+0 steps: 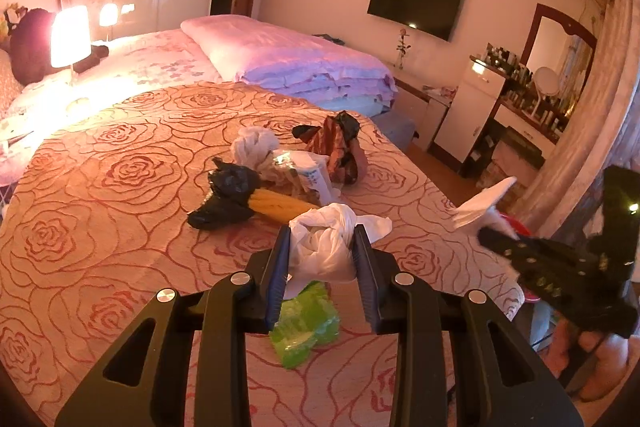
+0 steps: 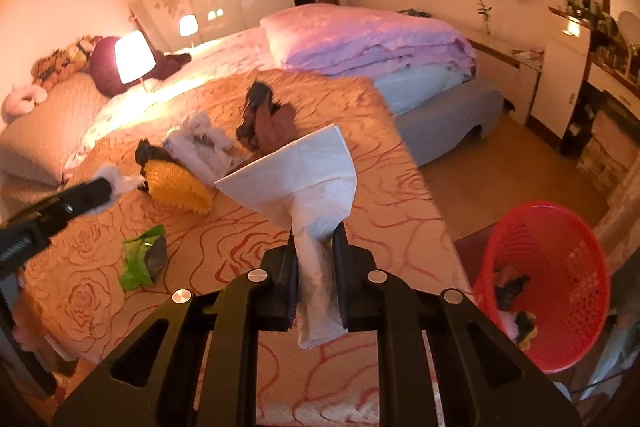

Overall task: Collect trash
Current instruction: 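Carry the tissue and paper over the red wastebasket and open both tools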

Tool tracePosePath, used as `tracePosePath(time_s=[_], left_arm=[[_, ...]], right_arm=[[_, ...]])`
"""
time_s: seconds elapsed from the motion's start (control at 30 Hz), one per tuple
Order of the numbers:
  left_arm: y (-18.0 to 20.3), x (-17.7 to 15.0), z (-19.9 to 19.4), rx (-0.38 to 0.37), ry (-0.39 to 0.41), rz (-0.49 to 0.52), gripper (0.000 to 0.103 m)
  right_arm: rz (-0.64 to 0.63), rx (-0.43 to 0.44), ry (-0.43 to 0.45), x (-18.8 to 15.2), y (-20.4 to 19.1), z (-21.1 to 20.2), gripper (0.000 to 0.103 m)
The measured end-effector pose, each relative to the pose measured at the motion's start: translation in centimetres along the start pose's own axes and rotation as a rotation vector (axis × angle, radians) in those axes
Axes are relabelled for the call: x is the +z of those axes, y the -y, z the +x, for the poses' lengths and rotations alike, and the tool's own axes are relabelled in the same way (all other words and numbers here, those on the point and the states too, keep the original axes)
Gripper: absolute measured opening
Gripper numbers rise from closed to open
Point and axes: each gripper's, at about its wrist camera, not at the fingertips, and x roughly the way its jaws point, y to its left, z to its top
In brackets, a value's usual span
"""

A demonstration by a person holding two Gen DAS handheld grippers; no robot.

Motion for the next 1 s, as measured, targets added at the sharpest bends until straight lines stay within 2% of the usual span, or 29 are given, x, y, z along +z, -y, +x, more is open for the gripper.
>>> tracePosePath(time_s=[0.3, 0.63, 1.0], left_arm=[[3.7, 0.2, 1.4, -0.038, -0.028, 0.058, 0.03], [10.5, 0.8, 4.7, -0.108, -0.072, 0.196, 0.03], [17.7, 2.0, 7.4, -0.2, -0.097, 0.3, 0.03]], right_arm=[[0.07, -0.075, 0.022, 0.2, 3.8, -2.0, 0.016], [0.139, -0.191, 0.052, -0.1, 8.9, -4.1, 0.016], [0.246, -0.294, 0.062, -1.2, 14.5, -5.8, 0.016]])
